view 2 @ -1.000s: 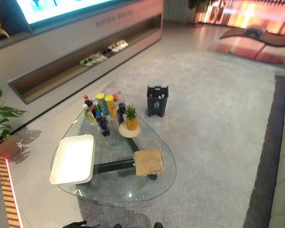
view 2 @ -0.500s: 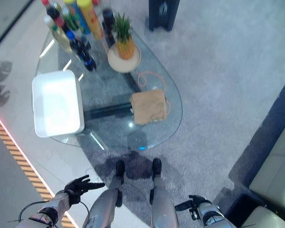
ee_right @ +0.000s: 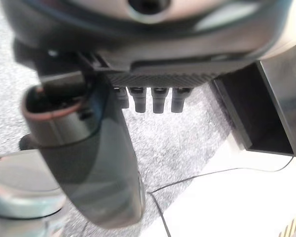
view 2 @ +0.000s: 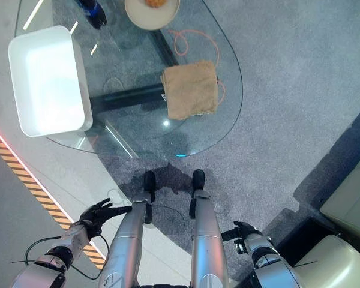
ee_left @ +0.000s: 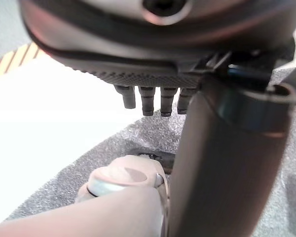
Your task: Wipe the table with a cloth and put it in the basket.
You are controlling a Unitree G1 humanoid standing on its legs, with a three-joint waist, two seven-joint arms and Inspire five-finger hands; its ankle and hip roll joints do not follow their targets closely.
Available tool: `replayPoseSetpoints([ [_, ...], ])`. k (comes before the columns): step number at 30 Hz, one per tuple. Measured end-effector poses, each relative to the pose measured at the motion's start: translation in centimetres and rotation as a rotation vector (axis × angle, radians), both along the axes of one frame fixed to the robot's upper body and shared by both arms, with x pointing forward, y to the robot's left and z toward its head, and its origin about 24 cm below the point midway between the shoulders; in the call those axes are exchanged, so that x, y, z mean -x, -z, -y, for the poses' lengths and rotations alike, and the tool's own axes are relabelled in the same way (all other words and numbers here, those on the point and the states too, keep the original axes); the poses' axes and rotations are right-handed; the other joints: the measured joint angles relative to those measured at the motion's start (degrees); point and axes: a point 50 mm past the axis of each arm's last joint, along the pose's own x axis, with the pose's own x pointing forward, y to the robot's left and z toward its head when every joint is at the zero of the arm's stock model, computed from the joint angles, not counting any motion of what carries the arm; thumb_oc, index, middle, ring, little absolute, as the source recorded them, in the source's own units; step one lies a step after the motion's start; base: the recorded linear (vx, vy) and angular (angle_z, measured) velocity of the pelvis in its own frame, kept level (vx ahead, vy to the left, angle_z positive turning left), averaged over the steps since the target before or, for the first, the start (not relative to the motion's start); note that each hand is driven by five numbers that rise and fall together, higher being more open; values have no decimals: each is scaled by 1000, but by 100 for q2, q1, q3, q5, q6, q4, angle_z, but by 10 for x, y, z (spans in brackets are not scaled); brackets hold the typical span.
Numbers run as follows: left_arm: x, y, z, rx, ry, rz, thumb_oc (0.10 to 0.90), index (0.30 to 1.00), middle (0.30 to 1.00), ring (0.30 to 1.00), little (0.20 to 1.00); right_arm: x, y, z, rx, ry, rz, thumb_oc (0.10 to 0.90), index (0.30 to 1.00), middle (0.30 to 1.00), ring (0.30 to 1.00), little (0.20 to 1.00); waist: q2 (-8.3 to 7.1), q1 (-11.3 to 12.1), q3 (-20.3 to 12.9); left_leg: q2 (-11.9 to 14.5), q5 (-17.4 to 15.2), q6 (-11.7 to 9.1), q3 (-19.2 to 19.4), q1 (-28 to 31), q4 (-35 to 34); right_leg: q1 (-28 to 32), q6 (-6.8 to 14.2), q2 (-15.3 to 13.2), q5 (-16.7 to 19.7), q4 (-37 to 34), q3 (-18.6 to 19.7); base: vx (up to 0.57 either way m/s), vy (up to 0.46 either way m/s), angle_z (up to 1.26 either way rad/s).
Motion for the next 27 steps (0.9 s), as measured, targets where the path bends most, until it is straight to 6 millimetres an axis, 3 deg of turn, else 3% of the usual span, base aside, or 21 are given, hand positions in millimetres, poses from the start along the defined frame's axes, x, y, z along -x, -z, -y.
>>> replayPoseSetpoints([
  [7,-12,-10,2,22,-9,61,800,900,900,900,900,-6,-5,0,55,-14,50,800,900,900,900,900,-35,49,17,80,0,0,-45,-458,136,-443,2,80,0,65,-29,41,-31,-6],
  [18,-18,-17,1,85,-48,116,800,900,900,900,900,-47,-40,-2,168,-13,328,800,900,900,900,900,-100,71,49,19,-1,-1,-153,-816,192,-743,8,91,-1,42,-26,33,-32,1],
  [22,-18,-20,-5,83,-57,131,800,900,900,900,900,-71,-73,4,222,-19,517,800,900,900,900,900,-105,85,49,52,-5,7,-252,-950,175,-864,138,158,-48,88,-56,38,-57,1],
  [24,-22,-27,-9,71,-53,157,800,900,900,900,900,-80,-91,11,252,-9,592,800,900,900,900,900,-143,66,69,-63,4,-8,-269,-1012,214,-955,140,34,-102,174,-32,18,-38,24],
  [27,-19,-25,-13,73,-64,149,800,900,900,900,900,-101,-134,22,306,-19,743,800,900,900,900,900,-154,166,68,-20,-108,146,-347,-1168,504,-1021,177,62,-89,285,-143,18,-39,-19],
])
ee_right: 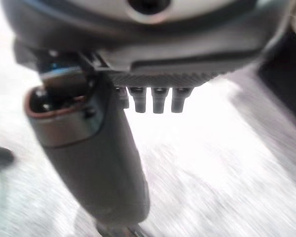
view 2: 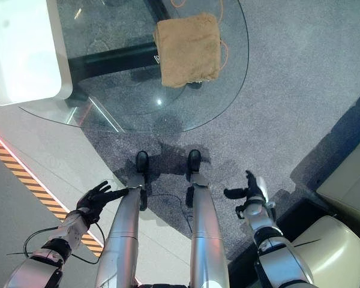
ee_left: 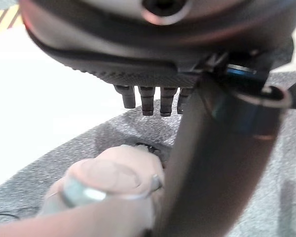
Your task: Wipe the table with a cloth and put it in the basket.
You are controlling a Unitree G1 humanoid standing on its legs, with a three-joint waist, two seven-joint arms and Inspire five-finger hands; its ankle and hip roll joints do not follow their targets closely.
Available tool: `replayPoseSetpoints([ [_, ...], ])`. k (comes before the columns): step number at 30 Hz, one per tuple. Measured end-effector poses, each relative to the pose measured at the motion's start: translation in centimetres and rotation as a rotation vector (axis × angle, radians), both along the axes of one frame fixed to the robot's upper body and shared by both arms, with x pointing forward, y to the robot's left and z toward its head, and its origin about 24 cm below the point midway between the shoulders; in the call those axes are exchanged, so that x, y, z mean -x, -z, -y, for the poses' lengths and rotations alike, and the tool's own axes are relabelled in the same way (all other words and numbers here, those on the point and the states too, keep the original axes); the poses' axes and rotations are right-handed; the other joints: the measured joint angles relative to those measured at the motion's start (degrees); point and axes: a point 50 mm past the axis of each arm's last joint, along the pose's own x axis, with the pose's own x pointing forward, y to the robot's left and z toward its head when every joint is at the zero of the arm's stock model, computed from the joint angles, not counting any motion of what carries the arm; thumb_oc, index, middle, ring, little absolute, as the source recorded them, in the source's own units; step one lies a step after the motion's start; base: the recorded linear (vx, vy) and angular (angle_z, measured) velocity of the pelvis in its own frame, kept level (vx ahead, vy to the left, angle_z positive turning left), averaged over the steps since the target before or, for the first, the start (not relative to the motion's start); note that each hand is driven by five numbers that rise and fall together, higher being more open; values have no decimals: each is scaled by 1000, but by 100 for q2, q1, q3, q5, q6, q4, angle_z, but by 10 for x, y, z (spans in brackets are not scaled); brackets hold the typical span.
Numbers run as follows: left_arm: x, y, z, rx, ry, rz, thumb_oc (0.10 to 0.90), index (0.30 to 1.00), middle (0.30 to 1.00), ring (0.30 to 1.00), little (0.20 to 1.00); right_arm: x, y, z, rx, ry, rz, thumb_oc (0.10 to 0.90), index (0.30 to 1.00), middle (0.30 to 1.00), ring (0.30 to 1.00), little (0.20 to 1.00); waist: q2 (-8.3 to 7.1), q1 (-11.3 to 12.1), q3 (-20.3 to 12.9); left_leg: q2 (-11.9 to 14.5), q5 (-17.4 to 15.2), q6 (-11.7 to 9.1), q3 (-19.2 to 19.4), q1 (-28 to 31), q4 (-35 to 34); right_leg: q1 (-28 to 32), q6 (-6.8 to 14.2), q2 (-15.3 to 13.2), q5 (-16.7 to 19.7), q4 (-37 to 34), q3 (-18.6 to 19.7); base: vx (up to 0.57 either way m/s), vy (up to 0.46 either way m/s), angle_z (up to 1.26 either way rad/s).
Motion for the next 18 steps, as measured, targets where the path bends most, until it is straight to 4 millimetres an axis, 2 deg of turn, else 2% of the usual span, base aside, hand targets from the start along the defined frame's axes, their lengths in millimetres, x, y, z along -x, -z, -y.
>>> replayPoseSetpoints([
  [1,-3,-5,-2,0,-1,21,800,900,900,900,900,-7,-19,4,26,0,62,800,900,900,900,900,-12,78,-2,106,5,-6,89,-32,-89,-160,-13,82,-207,306,58,16,-38,-15],
  [2,-5,-9,-5,-12,2,41,800,900,900,900,900,-10,-28,6,39,2,90,800,900,900,900,900,-26,52,-3,79,20,-33,81,-71,-96,-241,-155,65,-364,821,119,17,-29,38],
  [3,-8,-14,-9,-25,2,55,800,900,900,900,900,-11,-37,10,58,8,118,800,900,900,900,900,-117,-29,-2,-101,31,-57,75,-88,-120,-58,-211,-22,-416,722,115,16,-20,58],
  [5,-7,-15,-16,-33,-13,51,800,900,900,900,900,-20,-63,11,85,6,199,800,900,900,900,900,-127,-2,3,-98,-25,17,16,-243,176,-98,-188,-8,-419,642,3,10,-12,16],
  [6,-4,-12,-16,-30,-17,29,800,900,900,900,900,-25,-84,11,104,2,269,800,900,900,900,900,-133,75,2,-75,31,-74,-5,-219,110,-95,-188,2,-417,641,-15,1,-3,-14],
  [11,-2,-10,-18,-26,-25,23,800,900,900,900,900,-38,-141,4,189,-24,415,800,900,900,900,900,-136,92,2,-100,167,-137,54,-202,-119,-63,-229,-23,-281,387,19,-5,7,-1],
  [15,-3,-12,-19,-24,-20,30,800,900,900,900,900,-46,-167,-12,202,-59,489,800,900,900,900,900,-136,102,2,-108,298,-129,67,-195,-118,-45,-294,-26,-210,363,22,-7,31,2],
  [18,-3,-12,-18,-10,-14,36,800,900,900,900,900,-51,-178,-23,217,-94,511,800,900,900,900,900,-136,143,2,-113,338,-141,84,-130,-107,39,-279,-38,-190,359,26,-4,23,1],
])
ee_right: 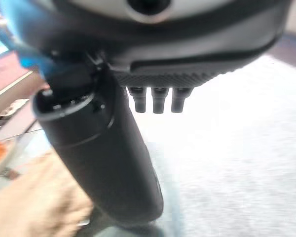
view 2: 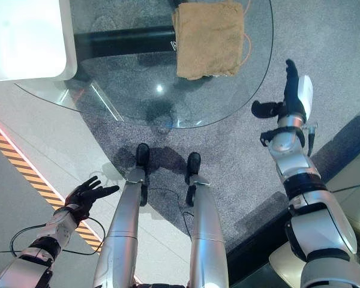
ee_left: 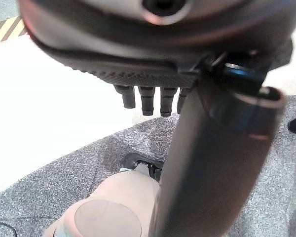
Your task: Wipe the table with a cloth and put it in the basket.
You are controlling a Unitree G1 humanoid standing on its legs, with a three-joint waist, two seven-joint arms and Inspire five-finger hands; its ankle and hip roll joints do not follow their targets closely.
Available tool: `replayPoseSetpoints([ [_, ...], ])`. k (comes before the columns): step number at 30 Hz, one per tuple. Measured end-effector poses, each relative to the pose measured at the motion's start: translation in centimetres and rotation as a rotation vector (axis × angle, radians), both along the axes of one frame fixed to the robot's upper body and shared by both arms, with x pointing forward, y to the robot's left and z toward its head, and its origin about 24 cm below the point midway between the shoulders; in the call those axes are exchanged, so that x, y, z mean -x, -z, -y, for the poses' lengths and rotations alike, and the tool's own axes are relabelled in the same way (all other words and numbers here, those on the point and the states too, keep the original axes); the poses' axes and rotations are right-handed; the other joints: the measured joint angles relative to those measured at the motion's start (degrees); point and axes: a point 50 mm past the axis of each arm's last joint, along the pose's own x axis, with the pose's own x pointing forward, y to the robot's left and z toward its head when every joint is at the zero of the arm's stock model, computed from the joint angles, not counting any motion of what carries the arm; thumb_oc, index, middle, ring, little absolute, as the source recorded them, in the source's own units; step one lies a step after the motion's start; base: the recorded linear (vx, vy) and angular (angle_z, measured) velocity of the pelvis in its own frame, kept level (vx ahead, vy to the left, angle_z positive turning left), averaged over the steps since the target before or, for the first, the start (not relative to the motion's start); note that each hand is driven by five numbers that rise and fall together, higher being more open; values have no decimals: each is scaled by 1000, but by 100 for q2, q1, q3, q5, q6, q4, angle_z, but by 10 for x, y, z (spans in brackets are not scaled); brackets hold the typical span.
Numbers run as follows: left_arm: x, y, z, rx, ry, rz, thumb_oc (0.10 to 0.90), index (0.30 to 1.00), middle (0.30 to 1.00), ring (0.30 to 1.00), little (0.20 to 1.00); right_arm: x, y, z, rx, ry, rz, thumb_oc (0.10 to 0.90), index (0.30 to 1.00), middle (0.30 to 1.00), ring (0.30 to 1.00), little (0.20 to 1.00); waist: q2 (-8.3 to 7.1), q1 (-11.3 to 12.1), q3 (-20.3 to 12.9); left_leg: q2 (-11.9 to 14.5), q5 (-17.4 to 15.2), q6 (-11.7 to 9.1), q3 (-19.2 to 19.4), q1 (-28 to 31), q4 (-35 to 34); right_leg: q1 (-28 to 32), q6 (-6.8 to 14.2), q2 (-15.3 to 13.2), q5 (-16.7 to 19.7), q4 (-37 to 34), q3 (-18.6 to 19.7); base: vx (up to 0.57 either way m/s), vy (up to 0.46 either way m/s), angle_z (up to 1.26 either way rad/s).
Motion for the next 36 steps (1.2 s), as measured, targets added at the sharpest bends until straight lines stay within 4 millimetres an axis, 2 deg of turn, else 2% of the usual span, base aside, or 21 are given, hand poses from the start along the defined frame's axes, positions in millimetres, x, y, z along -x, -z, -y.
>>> replayPoseSetpoints([
  [4,0,0,0,-6,8,-2,800,900,900,900,900,-4,-14,-10,39,-13,10,800,900,900,900,900,0,77,0,-4,-1,7,39,205,-108,195,1,-19,1,-94,14,0,0,0],
  [11,0,0,0,-12,10,-5,800,900,900,900,900,-10,-72,-33,181,-11,84,800,900,900,900,900,1,118,0,4,78,15,98,294,-330,203,-14,-11,54,-235,83,-7,0,-3],
  [16,1,1,2,-16,24,-12,800,900,900,900,900,-10,-98,-45,238,-9,119,800,900,900,900,900,3,202,-1,25,139,32,101,317,-413,209,0,10,119,-295,83,0,0,0],
  [28,0,0,4,-9,36,-11,800,900,900,900,900,-12,-131,-59,380,26,88,800,900,900,900,900,19,407,3,-7,176,-50,96,325,-503,180,-31,-23,66,-272,82,22,-3,1],
  [36,8,7,7,-7,54,-31,800,900,900,900,900,-13,-137,-57,415,50,25,800,900,900,900,900,123,451,-4,-43,211,-34,65,429,-520,244,-17,-62,37,-189,64,7,-3,2],
])
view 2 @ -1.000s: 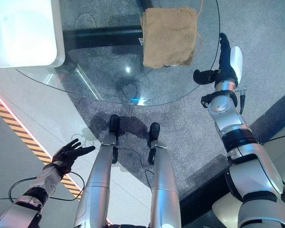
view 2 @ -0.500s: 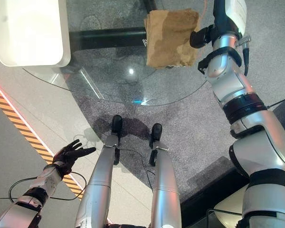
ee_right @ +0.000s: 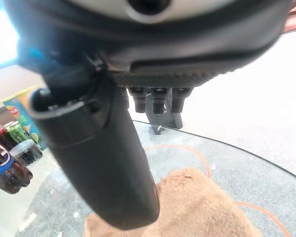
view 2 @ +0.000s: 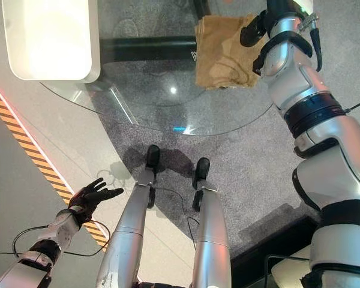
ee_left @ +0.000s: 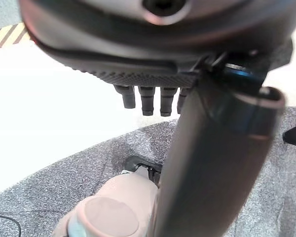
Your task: Wipe the table with a cloth and put it in the basket.
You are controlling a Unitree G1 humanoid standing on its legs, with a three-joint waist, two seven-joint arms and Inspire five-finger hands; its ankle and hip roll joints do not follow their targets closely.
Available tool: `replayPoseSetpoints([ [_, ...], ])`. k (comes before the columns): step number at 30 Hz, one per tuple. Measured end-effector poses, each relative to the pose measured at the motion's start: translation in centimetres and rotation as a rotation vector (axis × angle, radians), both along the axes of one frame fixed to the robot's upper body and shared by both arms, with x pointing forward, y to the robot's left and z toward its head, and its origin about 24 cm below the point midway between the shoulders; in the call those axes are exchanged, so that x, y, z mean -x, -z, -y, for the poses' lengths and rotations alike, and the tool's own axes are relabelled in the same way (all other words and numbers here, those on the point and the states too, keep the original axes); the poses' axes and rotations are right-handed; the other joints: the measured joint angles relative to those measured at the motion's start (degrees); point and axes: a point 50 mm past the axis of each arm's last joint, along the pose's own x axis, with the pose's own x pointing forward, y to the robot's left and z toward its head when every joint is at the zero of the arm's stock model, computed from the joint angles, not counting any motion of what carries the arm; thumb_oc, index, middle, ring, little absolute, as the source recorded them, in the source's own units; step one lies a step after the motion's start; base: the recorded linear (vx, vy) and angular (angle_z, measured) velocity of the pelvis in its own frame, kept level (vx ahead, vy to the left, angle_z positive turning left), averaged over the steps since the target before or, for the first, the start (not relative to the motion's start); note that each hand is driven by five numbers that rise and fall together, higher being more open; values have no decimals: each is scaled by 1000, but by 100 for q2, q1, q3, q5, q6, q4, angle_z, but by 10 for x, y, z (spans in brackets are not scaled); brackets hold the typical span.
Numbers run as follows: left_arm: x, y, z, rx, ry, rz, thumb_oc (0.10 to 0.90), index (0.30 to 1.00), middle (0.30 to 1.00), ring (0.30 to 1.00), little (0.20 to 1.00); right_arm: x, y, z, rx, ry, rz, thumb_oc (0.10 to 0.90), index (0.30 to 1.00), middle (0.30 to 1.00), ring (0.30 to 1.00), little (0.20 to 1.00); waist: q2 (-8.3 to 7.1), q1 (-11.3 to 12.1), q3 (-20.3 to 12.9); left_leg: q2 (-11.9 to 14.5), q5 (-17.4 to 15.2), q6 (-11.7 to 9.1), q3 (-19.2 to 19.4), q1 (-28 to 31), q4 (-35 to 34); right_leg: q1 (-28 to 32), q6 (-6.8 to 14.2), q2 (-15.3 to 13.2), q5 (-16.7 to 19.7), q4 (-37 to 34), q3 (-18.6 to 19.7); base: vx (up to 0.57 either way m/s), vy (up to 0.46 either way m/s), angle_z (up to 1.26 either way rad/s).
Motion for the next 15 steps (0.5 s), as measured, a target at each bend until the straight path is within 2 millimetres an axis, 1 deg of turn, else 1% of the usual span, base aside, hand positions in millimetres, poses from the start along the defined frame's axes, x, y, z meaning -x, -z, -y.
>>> replayPoseSetpoints([
  [4,0,1,1,-2,8,-5,800,900,900,900,900,-1,0,1,24,16,-24,800,900,900,900,900,51,27,-4,-3,4,-4,0,-1,0,-3,-1,-5,1,6,-2,0,0,0],
  [15,3,2,4,3,23,-11,800,900,900,900,900,-3,5,-2,60,2,-100,800,900,900,900,900,54,105,-3,-51,6,-8,-16,-35,2,-70,1,-55,-58,109,-10,8,2,2],
])
